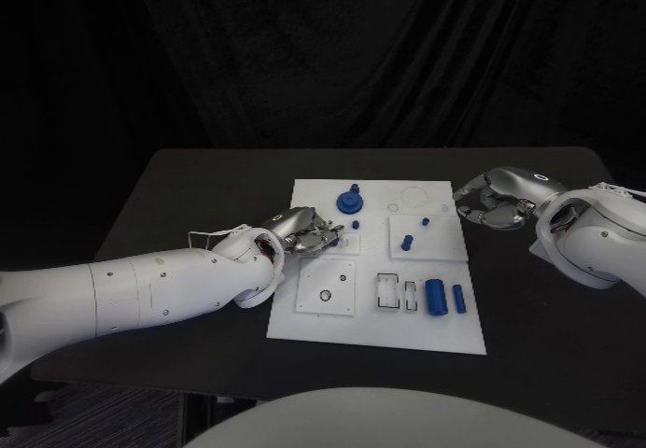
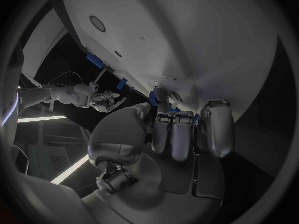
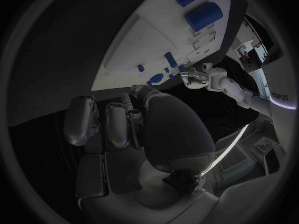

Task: Assemble the parts on the task board

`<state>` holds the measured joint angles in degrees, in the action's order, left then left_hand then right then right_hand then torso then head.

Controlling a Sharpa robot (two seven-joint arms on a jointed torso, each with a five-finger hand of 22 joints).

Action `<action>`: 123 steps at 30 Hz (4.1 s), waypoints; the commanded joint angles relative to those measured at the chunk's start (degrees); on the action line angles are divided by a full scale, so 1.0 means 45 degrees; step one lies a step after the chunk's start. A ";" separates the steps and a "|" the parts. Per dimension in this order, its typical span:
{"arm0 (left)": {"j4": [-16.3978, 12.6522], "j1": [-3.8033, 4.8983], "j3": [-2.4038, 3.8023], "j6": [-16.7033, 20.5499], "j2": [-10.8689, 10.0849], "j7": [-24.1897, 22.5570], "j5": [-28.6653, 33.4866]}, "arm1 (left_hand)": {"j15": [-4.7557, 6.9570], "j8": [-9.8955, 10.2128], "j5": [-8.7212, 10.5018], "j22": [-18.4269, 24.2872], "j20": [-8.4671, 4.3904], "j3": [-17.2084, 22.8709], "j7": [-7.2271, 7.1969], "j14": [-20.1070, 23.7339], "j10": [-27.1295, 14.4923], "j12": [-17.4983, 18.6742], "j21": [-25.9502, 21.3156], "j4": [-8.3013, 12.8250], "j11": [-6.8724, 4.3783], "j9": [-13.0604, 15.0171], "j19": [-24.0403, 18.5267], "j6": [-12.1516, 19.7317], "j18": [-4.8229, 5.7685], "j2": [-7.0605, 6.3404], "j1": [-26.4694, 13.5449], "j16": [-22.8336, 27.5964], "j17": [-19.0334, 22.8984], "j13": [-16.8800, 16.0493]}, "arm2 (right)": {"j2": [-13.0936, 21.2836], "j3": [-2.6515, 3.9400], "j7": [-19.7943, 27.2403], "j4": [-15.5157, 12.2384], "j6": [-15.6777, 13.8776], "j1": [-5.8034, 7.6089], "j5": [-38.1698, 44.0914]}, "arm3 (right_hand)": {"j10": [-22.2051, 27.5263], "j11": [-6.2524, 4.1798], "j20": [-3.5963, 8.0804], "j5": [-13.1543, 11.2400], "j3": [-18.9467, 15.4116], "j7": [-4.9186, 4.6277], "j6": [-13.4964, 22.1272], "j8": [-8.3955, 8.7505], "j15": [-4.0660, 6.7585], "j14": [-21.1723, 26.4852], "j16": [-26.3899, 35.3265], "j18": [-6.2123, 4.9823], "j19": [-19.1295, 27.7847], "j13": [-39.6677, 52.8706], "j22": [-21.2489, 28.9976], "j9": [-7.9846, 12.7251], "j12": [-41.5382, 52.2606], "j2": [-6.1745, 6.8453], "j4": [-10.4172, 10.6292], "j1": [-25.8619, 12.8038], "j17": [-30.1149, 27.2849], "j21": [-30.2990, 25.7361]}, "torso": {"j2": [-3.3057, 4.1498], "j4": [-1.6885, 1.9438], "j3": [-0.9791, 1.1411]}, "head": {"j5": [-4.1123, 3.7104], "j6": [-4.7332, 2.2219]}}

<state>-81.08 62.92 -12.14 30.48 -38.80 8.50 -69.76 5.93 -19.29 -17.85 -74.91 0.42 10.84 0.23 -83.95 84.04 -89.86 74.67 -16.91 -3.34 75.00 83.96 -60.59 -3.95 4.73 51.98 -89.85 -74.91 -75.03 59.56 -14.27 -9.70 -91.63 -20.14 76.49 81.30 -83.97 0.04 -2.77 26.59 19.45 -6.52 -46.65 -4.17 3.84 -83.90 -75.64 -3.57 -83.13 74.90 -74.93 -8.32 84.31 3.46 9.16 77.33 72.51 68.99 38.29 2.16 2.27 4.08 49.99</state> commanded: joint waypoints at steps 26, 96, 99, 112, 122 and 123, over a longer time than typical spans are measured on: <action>-0.0006 -0.0037 -0.0008 -0.0297 -0.0109 -0.0682 0.0297 | 0.0039 -0.1586 -0.0684 -0.2338 -0.0007 -0.0699 -0.0072 -0.1345 0.1324 -0.0032 -0.0054 -0.0010 -0.0068 0.0530 0.0068 -0.0640 0.0110 0.0789 -0.1098 -0.0033 -0.3353 -0.3326 | 0.0022 0.0007 -0.0243 -0.0002 0.0112 -0.0035 0.0026 | -0.0043 0.0089 -0.0002 0.0051 0.0114 0.0020 -0.0135 0.0003 -0.0088 -0.0447 0.0086 -0.0186 0.0083 0.1937 -0.1995 0.0020 -0.0068 -0.0018 -0.0042 -0.0136 -0.0035 -0.0070 | -0.0007 -0.0009 0.0001 | 0.0047 0.0001; 0.0035 -0.0038 -0.0007 -0.0618 -0.0036 -0.0658 0.0335 | -0.0141 0.0871 -0.2709 -0.2265 0.0165 -0.0437 0.0164 -0.1345 0.1324 -0.0032 -0.0331 0.0046 0.0131 0.0258 -0.0100 0.0321 0.0054 -0.0436 0.1764 -0.0033 -0.3353 -0.3326 | 0.0076 0.0008 -0.0318 -0.0037 0.0387 -0.0033 -0.0151 | -0.0029 0.0091 -0.0002 0.0045 0.0150 0.0015 -0.0149 0.0003 -0.0088 -0.0440 0.0110 -0.0196 0.0096 0.1920 -0.1982 0.0026 -0.0084 -0.0001 -0.0068 -0.0164 -0.0059 -0.0132 | -0.0006 -0.0012 0.0003 | 0.0064 0.0001; 0.0029 -0.0038 -0.0007 -0.0673 -0.0053 -0.0663 0.0335 | -0.0140 0.0881 -0.2869 -0.2266 0.0164 -0.0383 0.0161 -0.1345 0.1324 -0.0032 -0.0328 0.0048 0.0129 0.0262 -0.0100 0.0317 0.0054 -0.0458 0.1796 -0.0033 -0.3353 -0.3326 | 0.0072 0.0008 -0.0317 -0.0032 0.0402 -0.0033 -0.0151 | -0.0017 0.0091 -0.0002 0.0045 0.0157 0.0016 -0.0156 0.0001 -0.0088 -0.0436 0.0123 -0.0200 0.0102 0.1906 -0.1976 0.0026 -0.0097 0.0000 -0.0068 -0.0177 -0.0074 -0.0154 | -0.0004 -0.0010 0.0001 | 0.0068 0.0001; -0.0138 -0.0038 -0.0008 -0.0803 -0.0213 -0.0621 0.0335 | -0.0138 0.0893 -0.3194 -0.2259 0.0162 -0.0239 0.0158 -0.1345 0.1324 -0.0032 -0.0351 0.0036 0.0126 0.0267 -0.0112 0.0286 0.0050 -0.0429 0.1819 -0.0033 -0.3353 -0.3326 | 0.0050 0.0008 -0.0319 -0.0008 0.0463 -0.0034 -0.0151 | -0.0010 0.0090 -0.0003 0.0048 0.0164 0.0019 -0.0159 0.0001 -0.0089 -0.0433 0.0130 -0.0203 0.0106 0.1898 -0.1972 0.0027 -0.0104 0.0002 -0.0073 -0.0181 -0.0081 -0.0170 | -0.0003 -0.0001 -0.0003 | 0.0096 0.0001; -0.0289 -0.0039 -0.0009 -0.0911 -0.0345 -0.0579 0.0335 | -0.0135 0.0892 -0.3349 -0.2258 0.0162 -0.0170 0.0156 -0.1345 0.1324 -0.0032 -0.0355 0.0036 0.0122 0.0270 -0.0114 0.0265 0.0049 -0.0410 0.1812 -0.0033 -0.3353 -0.3326 | 0.0059 0.0008 -0.0331 -0.0004 0.0484 -0.0034 -0.0152 | -0.0010 0.0090 -0.0003 0.0048 0.0164 0.0019 -0.0159 0.0001 -0.0089 -0.0433 0.0130 -0.0203 0.0106 0.1898 -0.1972 0.0027 -0.0104 0.0002 -0.0073 -0.0181 -0.0081 -0.0170 | -0.0004 0.0000 -0.0002 | 0.0095 0.0001; -0.0305 -0.0039 -0.0009 -0.0934 -0.0357 -0.0579 0.0335 | -0.0135 0.0892 -0.3349 -0.2258 0.0162 -0.0170 0.0156 -0.1345 0.1324 -0.0032 -0.0355 0.0036 0.0122 0.0270 -0.0114 0.0265 0.0049 -0.0410 0.1812 -0.0033 -0.3353 -0.3326 | 0.0057 0.0008 -0.0333 -0.0003 0.0486 -0.0034 -0.0152 | -0.0010 0.0090 -0.0003 0.0048 0.0164 0.0019 -0.0159 0.0001 -0.0089 -0.0433 0.0130 -0.0203 0.0106 0.1898 -0.1972 0.0027 -0.0104 0.0002 -0.0073 -0.0181 -0.0081 -0.0170 | -0.0003 0.0001 -0.0002 | 0.0090 0.0001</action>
<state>-82.30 62.91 -12.09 27.56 -40.41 5.60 -68.59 5.59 -15.31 -32.76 -74.91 0.84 9.60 1.03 -84.02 84.03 -89.86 73.35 -16.75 -2.96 75.07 83.54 -59.16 -3.95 2.75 59.55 -89.85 -74.91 -75.04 59.77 -14.27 -10.27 -91.63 -18.38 76.48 80.50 -83.97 0.04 -2.77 26.59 19.77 -6.52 -47.06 -4.17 3.84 -83.90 -75.40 -3.57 -83.13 74.94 -74.91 -8.27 84.09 3.46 8.84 76.87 72.22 68.42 38.27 2.16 2.26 4.49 49.99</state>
